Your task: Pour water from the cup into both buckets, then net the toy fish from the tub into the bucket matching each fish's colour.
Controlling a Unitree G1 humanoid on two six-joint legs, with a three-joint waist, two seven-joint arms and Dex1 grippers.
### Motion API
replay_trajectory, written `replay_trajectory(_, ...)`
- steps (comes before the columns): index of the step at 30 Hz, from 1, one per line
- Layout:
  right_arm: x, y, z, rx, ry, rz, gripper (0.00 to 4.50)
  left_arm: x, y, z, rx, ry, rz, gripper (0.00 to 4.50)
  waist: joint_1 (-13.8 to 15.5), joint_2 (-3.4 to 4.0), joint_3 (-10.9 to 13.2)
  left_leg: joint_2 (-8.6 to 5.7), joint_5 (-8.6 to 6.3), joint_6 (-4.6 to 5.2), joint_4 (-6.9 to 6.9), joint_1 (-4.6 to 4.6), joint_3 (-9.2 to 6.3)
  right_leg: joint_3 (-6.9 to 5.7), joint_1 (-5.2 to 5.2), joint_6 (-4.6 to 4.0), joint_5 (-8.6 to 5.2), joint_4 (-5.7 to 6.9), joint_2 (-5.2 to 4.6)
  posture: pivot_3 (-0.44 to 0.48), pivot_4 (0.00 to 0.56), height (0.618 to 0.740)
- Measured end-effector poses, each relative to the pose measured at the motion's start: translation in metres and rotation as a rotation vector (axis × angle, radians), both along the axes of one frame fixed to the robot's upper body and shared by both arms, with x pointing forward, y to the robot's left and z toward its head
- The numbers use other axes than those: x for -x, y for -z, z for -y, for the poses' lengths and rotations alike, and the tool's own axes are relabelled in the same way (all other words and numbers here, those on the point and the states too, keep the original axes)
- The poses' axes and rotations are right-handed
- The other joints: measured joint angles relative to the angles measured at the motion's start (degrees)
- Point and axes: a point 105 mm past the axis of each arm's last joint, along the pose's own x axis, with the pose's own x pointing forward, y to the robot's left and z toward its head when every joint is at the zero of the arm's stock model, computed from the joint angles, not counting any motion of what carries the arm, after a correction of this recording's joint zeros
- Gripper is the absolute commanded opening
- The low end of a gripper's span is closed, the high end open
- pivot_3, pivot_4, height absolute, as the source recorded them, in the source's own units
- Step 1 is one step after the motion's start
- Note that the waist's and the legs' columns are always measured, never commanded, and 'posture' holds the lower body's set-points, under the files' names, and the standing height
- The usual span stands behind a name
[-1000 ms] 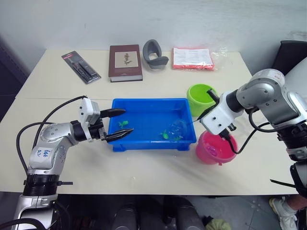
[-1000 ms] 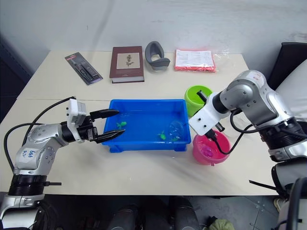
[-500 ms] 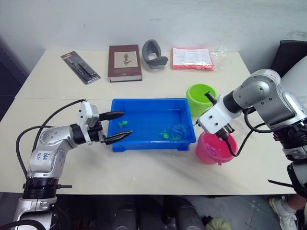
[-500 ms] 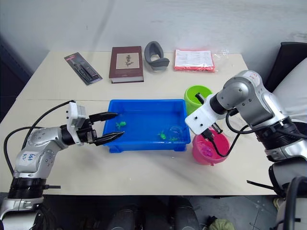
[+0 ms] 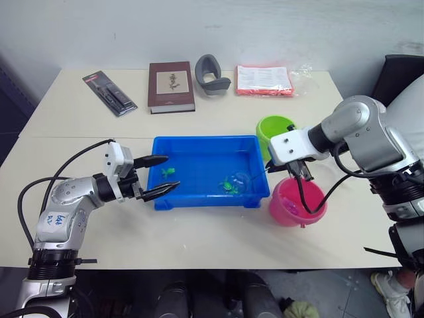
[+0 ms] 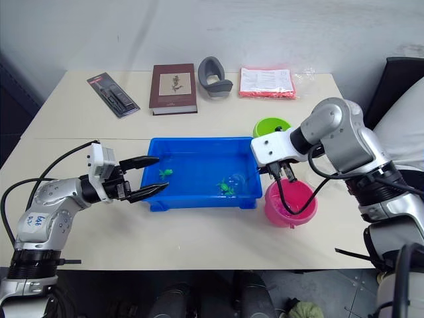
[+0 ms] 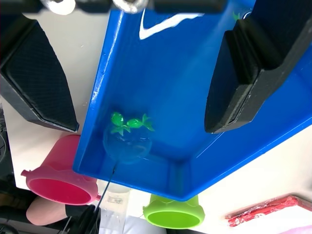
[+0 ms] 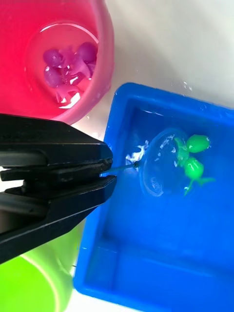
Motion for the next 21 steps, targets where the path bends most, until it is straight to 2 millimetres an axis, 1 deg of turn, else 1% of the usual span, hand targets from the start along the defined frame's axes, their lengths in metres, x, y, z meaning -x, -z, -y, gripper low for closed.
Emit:
replay_trajectory(6, -0.002, 0.003, 0.004, -0.056, 0.091, -0.087, 0.00, 0.003, -0.001, 0.001, -0.011, 0.004, 0.008, 4.44, -0.01, 0.00, 0.00, 0.00, 0.00, 0.00, 0.00, -0.01, 0.01, 0.01, -0.03, 0.00, 0.00, 0.01, 0.00, 0.000, 0.150, 0.740)
replay_trajectory(10, -0.002, 0.010, 0.007, -0.058, 0.119, -0.116, 0.00, 0.003, -0.002, -0.002, -0.014, -0.005, 0.013, 4.44, -0.02, 0.00, 0.00, 0.00, 0.00, 0.00, 0.00, -0.02, 0.02, 0.02, -0.04, 0.00, 0.00, 0.01, 0.00, 0.000, 0.150, 0.740)
replay_trajectory(14, -0.004, 0.015, 0.009, -0.035, 0.132, -0.106, 0.00, 0.004, -0.002, -0.003, -0.014, -0.007, 0.012, 4.44, -0.04, 0.00, 0.00, -0.01, 0.00, -0.01, 0.00, -0.02, 0.04, 0.03, -0.06, 0.00, 0.00, 0.03, 0.00, 0.000, 0.150, 0.740)
replay_trajectory(16, -0.005, 0.017, 0.006, -0.030, 0.124, -0.103, 0.00, 0.004, -0.002, -0.003, -0.014, -0.008, 0.012, 4.44, -0.09, 0.00, 0.00, 0.00, 0.00, -0.01, 0.00, -0.02, 0.04, 0.03, -0.06, 0.00, 0.00, 0.03, 0.01, 0.000, 0.150, 0.740)
replay_trajectory(21, -0.004, 0.025, -0.008, -0.043, 0.100, -0.137, 0.00, 0.004, -0.003, -0.007, -0.019, -0.020, 0.010, 4.44, -0.17, 0.00, 0.00, 0.00, 0.00, -0.02, 0.00, -0.03, 0.05, 0.03, -0.08, -0.01, 0.00, 0.05, 0.01, 0.000, 0.150, 0.740)
